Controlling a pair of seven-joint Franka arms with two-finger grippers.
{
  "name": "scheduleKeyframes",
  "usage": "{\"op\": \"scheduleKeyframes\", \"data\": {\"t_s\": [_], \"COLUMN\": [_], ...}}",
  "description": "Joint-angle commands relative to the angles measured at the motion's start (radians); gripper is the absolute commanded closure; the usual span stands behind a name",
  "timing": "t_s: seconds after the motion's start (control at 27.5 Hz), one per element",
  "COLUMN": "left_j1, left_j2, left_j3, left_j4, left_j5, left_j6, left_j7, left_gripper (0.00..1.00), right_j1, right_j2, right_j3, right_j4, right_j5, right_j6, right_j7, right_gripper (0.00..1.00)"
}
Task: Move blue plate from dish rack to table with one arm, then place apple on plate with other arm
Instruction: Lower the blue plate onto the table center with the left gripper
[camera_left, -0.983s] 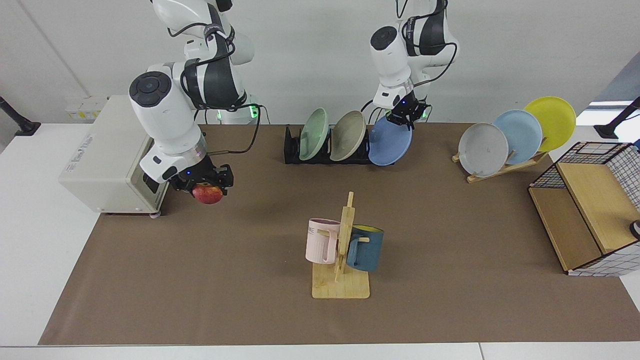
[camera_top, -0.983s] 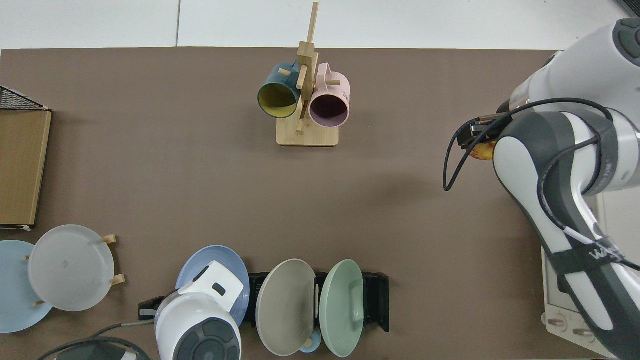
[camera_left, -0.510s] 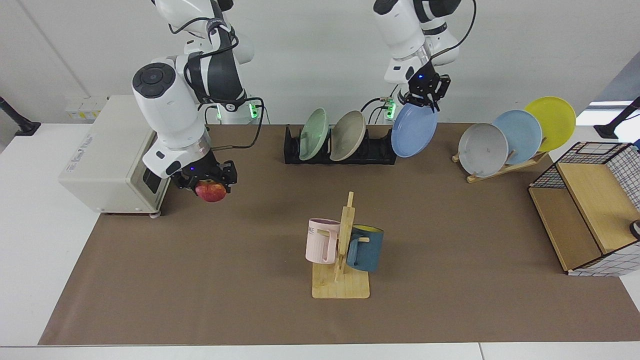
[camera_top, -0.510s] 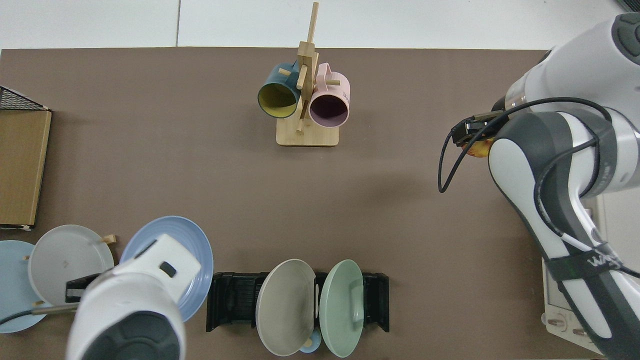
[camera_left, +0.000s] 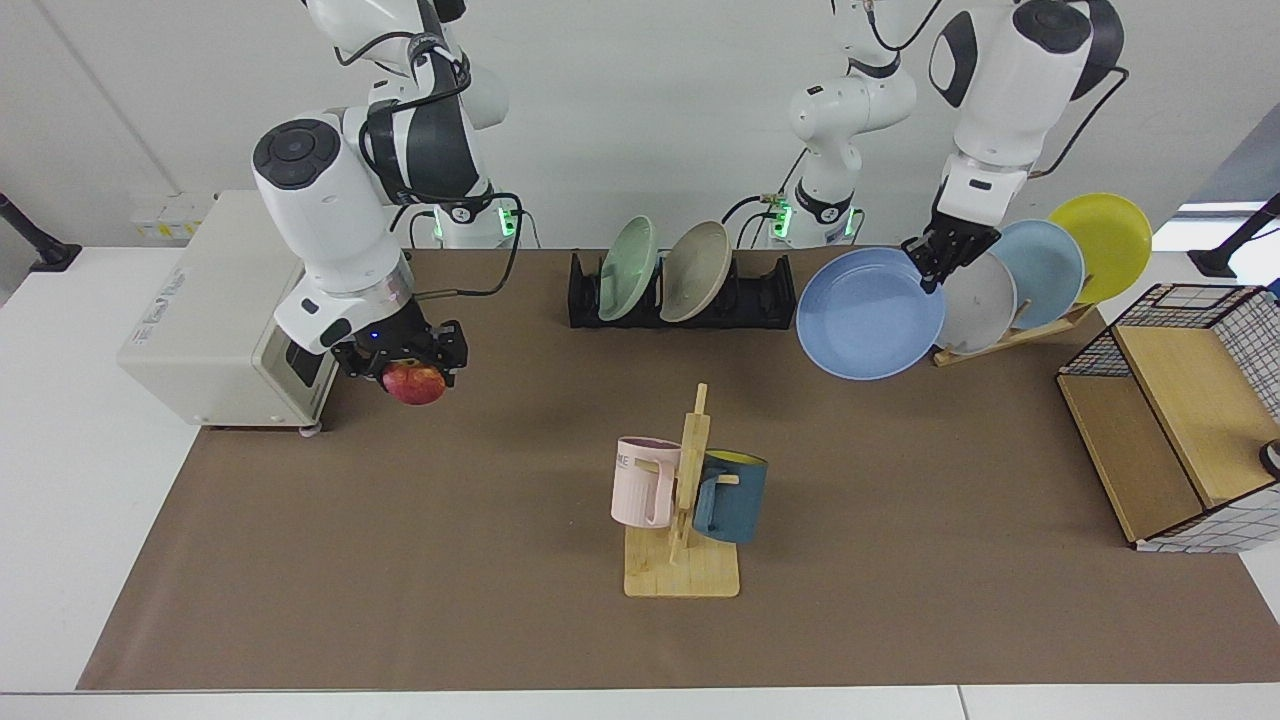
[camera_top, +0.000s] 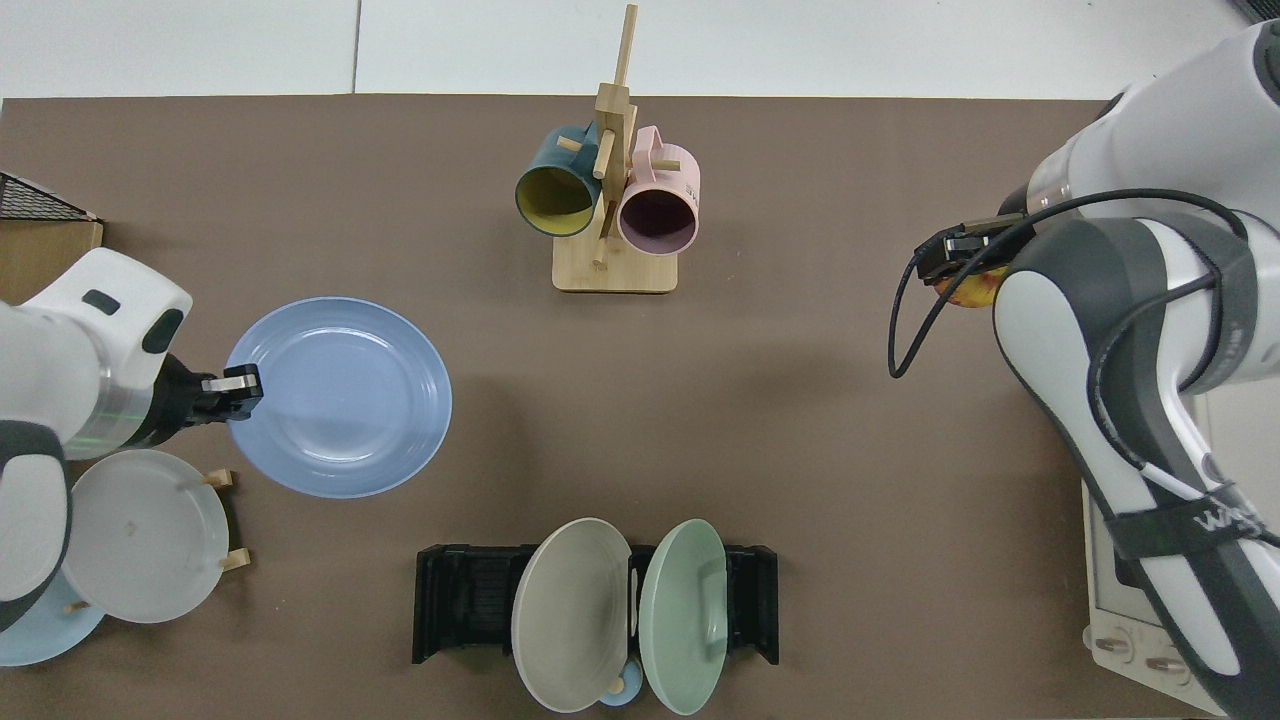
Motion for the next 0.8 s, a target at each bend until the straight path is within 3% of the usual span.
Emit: {"op": "scheduleKeyframes", "data": {"t_s": [0.0, 0.22, 0.36, 0.47, 0.76], "left_j1": [-0.033, -0.085, -0.161, -0.203, -0.22], "left_j2": [0.087, 0.128, 0.176, 0.16, 0.173], "left_j3": [-0.022, -0.062, -0.086, -0.088, -0.134], "left_j4": [0.022, -0.037, -0.122, -0.207, -0.297], "left_j5": [-0.091, -0.18, -0.183, -0.183, -0.191], "left_j6": [0.059, 0.175, 0.362, 0.491, 0.645], "left_j7": [-0.061, -0.071, -0.122, -0.128, -0.147], "left_gripper": [1.0, 1.0, 1.0, 1.0, 1.0], "right_j1": [-0.008, -0.009, -0.009, -0.009, -0.018], "right_j2": [-0.007, -0.016, -0.021, -0.032, -0.07], "right_j3": [0.005, 0.004, 0.002, 0.002, 0.001], "right_j4": [0.011, 0.002, -0.009, -0.026, -0.107], "right_j5": [0.01, 0.007, 0.007, 0.006, 0.003], "right_j6": [0.003, 0.009, 0.01, 0.018, 0.082], "right_j7": [0.003, 0.0, 0.0, -0.005, -0.017], "right_gripper": [1.0, 1.0, 1.0, 1.0, 1.0]}}
